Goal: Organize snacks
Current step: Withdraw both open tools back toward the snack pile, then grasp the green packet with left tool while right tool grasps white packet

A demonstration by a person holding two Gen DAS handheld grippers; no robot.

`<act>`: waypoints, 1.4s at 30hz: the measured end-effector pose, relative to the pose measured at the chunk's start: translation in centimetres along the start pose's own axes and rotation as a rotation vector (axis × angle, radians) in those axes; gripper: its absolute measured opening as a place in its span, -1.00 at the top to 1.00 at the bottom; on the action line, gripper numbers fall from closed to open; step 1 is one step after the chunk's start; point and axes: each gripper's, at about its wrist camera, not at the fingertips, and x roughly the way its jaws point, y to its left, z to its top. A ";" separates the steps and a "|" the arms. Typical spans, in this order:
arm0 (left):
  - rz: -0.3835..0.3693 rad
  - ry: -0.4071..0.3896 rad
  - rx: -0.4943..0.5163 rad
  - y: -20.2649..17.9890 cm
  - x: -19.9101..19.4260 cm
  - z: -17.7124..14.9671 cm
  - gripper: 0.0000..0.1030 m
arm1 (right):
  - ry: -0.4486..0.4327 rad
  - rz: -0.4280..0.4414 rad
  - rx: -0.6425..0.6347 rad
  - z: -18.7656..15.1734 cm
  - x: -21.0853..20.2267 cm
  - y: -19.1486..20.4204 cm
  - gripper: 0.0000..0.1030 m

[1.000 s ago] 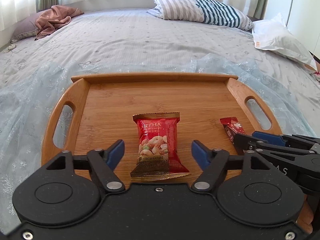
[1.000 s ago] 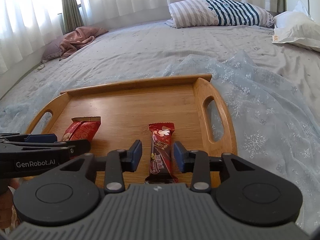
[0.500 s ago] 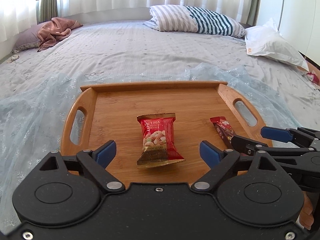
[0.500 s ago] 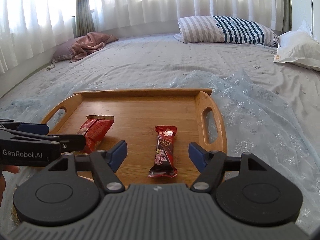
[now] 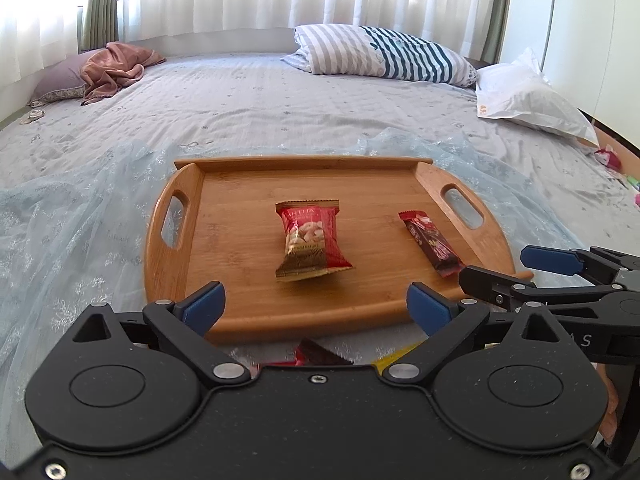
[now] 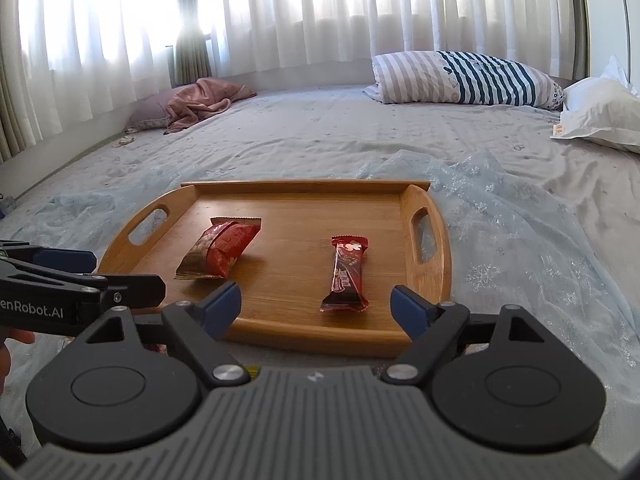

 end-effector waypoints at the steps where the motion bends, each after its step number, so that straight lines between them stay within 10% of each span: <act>1: 0.004 -0.002 0.006 -0.1 -0.3 -0.3 -0.90 | -0.004 0.001 0.001 -0.3 -0.3 0.0 -0.78; 32: 0.034 0.014 -0.037 -1.4 -6.2 -9.4 -0.93 | -0.079 -0.179 -0.004 -9.1 -5.8 0.9 -1.00; 42: 0.073 0.009 -0.104 -2.4 -6.6 -10.8 -0.27 | -0.087 -0.159 0.053 -10.5 -6.7 1.3 -0.60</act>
